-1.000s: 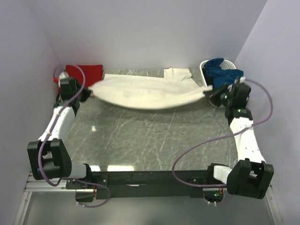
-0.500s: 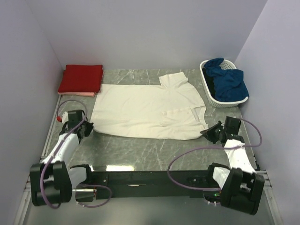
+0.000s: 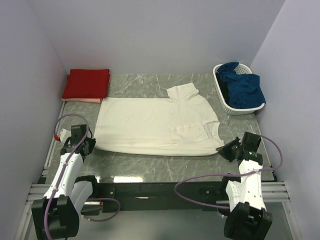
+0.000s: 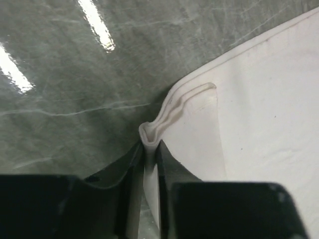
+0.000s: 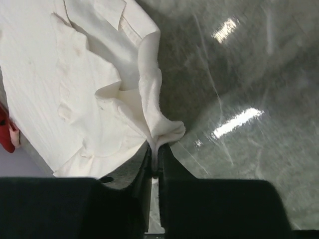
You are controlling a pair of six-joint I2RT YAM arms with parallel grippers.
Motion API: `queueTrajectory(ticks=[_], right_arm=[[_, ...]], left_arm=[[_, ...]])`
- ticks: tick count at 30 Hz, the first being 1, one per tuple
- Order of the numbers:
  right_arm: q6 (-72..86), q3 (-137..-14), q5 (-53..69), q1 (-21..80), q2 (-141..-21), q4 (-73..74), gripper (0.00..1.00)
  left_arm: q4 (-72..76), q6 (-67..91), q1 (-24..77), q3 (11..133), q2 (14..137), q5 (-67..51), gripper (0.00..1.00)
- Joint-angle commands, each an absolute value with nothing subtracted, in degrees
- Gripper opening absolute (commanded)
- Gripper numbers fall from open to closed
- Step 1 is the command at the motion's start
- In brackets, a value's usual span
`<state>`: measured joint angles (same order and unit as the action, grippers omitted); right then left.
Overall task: Fold and stack the t-shirts
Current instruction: Fold the tshirt
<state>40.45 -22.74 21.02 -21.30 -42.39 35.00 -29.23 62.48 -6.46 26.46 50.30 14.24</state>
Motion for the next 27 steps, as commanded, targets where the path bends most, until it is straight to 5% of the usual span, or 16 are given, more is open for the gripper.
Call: queueTrajectory(ticks=[1, 2, 3, 6, 16, 21, 27], right_arm=[[39.5, -22.1, 20.8, -22.3, -38.9, 40.6, 0.16], [39.8, -22.1, 21.3, -22.2, -38.0, 41.0, 0.25], [39.8, -22.5, 21.6, -22.4, -36.8, 41.7, 0.43], [38.2, -24.9, 23.4, -22.4, -36.4, 43.5, 0.73], [41.2, -33.8, 25.0, -18.6, -38.8, 28.2, 0.83], [41.1, -43.6, 13.2, -1.8, -52.9, 22.9, 0.84], [37.4, -56.8, 10.6, 2.8, -73.2, 13.6, 0.80]], left_arm=[[-32.2, 64.8, -7.1, 27.0, 47.8, 19.0, 0.28], [-32.4, 64.6, -7.1, 27.3, 47.0, 19.1, 0.44], [-32.9, 64.4, -7.2, 28.3, 46.6, 19.2, 0.50], [-33.3, 62.2, -7.1, 31.4, 45.2, 20.8, 0.67], [-21.4, 48.7, -7.1, 50.6, 58.2, 12.1, 0.76], [-19.9, 44.7, -5.4, 62.5, 73.5, 9.8, 0.76], [-19.2, 41.0, -0.4, 73.7, 90.4, 15.9, 0.67]])
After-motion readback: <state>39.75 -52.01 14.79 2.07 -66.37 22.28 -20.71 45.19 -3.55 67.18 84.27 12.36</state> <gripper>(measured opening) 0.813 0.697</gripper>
